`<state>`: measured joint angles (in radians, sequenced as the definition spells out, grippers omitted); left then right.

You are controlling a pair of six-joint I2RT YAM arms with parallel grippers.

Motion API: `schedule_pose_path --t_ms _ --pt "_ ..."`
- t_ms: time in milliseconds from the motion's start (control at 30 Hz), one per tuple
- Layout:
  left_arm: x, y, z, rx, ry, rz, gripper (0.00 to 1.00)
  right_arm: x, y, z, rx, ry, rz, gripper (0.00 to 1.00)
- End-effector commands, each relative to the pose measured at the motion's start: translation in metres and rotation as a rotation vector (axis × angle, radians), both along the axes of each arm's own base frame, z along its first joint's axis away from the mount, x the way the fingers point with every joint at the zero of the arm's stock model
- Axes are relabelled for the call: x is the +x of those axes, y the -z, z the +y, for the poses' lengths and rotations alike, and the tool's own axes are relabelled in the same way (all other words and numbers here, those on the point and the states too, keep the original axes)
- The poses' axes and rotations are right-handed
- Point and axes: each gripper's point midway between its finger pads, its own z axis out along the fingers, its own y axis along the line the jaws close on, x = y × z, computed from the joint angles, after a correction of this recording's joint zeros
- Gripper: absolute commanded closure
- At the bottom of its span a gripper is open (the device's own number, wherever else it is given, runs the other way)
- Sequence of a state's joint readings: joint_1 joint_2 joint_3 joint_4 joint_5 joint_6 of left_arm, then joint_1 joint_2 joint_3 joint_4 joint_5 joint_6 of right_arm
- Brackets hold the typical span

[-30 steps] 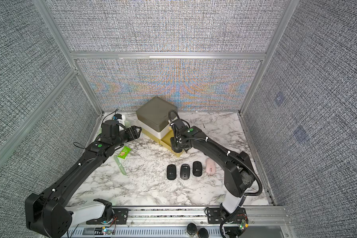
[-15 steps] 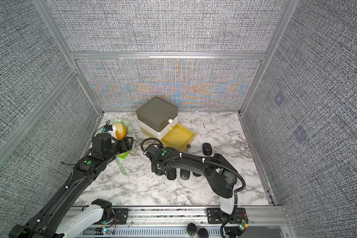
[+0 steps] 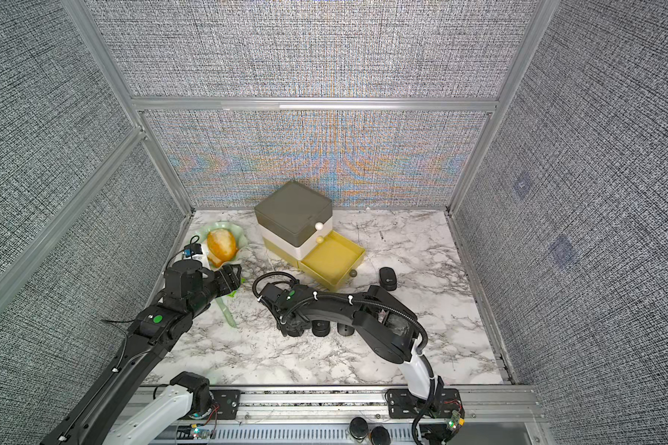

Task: Take the mice out of the drawer
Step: Place the mouse at the center of the board.

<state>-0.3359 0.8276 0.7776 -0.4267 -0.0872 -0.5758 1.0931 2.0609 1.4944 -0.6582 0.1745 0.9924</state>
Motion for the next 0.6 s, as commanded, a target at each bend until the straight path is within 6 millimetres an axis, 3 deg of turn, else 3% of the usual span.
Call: schedule_pose_path --t_ms 0,100,233,333,500,567 --pt "0.003 -0.006 0.002 0.001 -0.012 -0.020 0.23 -0.001 -0.001 -0.002 -0.019 0.020 0.006 0.42" --pt "0.006 -0.011 -0.002 -0.003 0.001 -0.027 0.23 0.003 -0.012 -0.002 -0.011 0.025 -0.010 0.30" --pt "0.013 -0.022 -0.005 -0.002 0.017 -0.046 0.23 0.007 -0.033 -0.005 0.004 0.029 -0.033 0.27" --pt "0.021 -0.037 -0.008 0.011 0.029 -0.069 0.21 0.013 -0.067 -0.013 0.052 0.031 -0.089 0.27" --pt "0.049 -0.069 -0.026 0.016 0.097 -0.133 0.18 0.032 -0.108 -0.051 0.117 0.049 -0.151 0.27" --pt "0.067 -0.077 -0.031 0.032 0.118 -0.135 0.15 0.044 -0.116 -0.080 0.107 0.085 -0.171 0.28"
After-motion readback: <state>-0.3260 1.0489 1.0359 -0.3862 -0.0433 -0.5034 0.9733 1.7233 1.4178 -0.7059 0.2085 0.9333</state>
